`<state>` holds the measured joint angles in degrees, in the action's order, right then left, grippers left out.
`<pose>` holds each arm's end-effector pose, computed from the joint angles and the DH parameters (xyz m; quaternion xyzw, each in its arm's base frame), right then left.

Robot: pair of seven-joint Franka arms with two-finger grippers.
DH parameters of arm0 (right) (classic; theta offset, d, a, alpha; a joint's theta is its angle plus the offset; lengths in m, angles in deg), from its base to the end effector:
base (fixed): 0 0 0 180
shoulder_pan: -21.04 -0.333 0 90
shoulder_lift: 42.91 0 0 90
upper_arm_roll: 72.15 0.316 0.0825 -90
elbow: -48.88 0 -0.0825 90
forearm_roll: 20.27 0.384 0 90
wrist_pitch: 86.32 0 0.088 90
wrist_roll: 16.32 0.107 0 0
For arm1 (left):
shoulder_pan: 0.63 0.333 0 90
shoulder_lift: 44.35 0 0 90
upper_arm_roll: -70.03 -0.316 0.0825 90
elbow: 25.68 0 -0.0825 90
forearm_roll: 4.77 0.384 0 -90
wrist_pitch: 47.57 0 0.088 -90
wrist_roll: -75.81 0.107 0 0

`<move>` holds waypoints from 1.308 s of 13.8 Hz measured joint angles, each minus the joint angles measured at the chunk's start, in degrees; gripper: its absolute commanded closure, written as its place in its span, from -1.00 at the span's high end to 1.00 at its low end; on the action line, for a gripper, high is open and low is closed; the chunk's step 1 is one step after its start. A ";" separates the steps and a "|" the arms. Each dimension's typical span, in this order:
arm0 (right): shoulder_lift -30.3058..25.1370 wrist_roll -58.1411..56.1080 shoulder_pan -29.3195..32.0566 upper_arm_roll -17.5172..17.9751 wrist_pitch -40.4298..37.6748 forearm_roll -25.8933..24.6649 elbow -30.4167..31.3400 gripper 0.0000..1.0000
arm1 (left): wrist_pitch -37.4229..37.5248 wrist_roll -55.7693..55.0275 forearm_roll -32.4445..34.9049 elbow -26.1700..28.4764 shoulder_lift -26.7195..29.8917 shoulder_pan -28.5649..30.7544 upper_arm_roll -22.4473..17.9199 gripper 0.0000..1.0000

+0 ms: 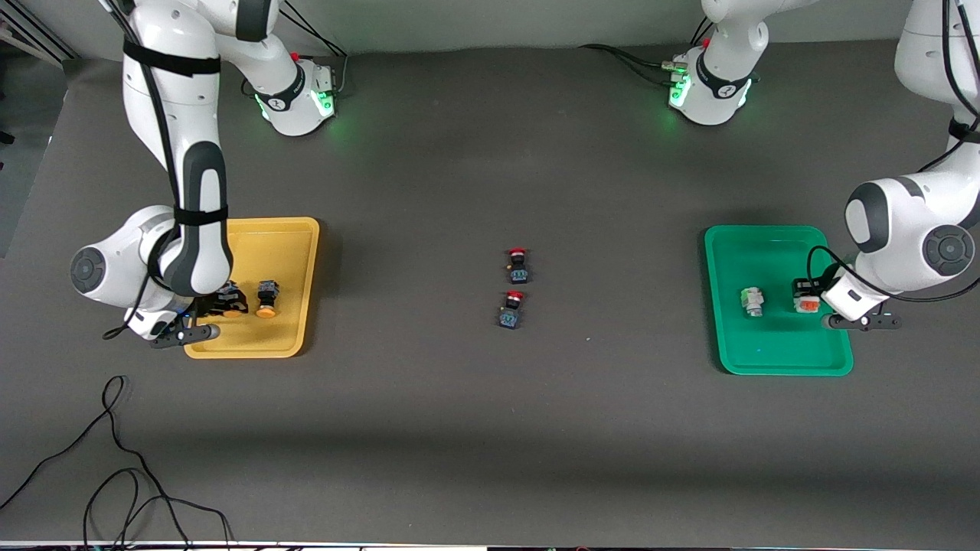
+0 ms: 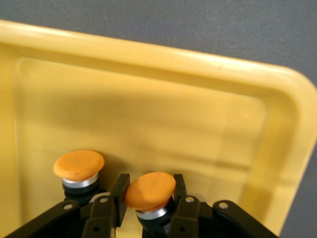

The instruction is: Place green and yellow buttons in trays

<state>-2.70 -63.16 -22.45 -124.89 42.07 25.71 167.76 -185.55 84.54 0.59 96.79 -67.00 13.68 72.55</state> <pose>0.5576 -0.0759 0.1918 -0.9953 -0.0747 0.0486 0.0365 0.5473 0.1146 0.2081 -0.9978 0.0088 0.0644 0.0092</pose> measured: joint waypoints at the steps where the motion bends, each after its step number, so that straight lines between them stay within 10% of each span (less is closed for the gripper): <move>1: 0.44 -0.05 -0.09 0.17 0.12 0.30 -0.08 -0.22 | 0.10 0.29 0.03 -0.16 0.10 -0.01 0.23 0.99; 2: 0.61 -0.05 -0.20 0.27 0.18 0.35 -0.12 0.99 | 0.62 0.52 0.04 -0.50 0.31 -0.01 0.41 0.99; 11: -1.90 -0.06 -1.31 -1.28 -1.99 1.08 -1.21 0.99 | 29.48 1.16 -0.65 -17.30 9.05 -0.06 1.63 0.99; 18: -13.57 13.59 -7.09 -15.06 -23.03 -6.65 -11.92 0.99 | 42.16 1.37 -6.21 -23.06 18.36 -1.20 2.48 0.99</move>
<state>-16.27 -49.57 -29.54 -139.95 19.04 19.07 155.84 -143.39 85.91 -5.62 73.73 -48.64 12.49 75.02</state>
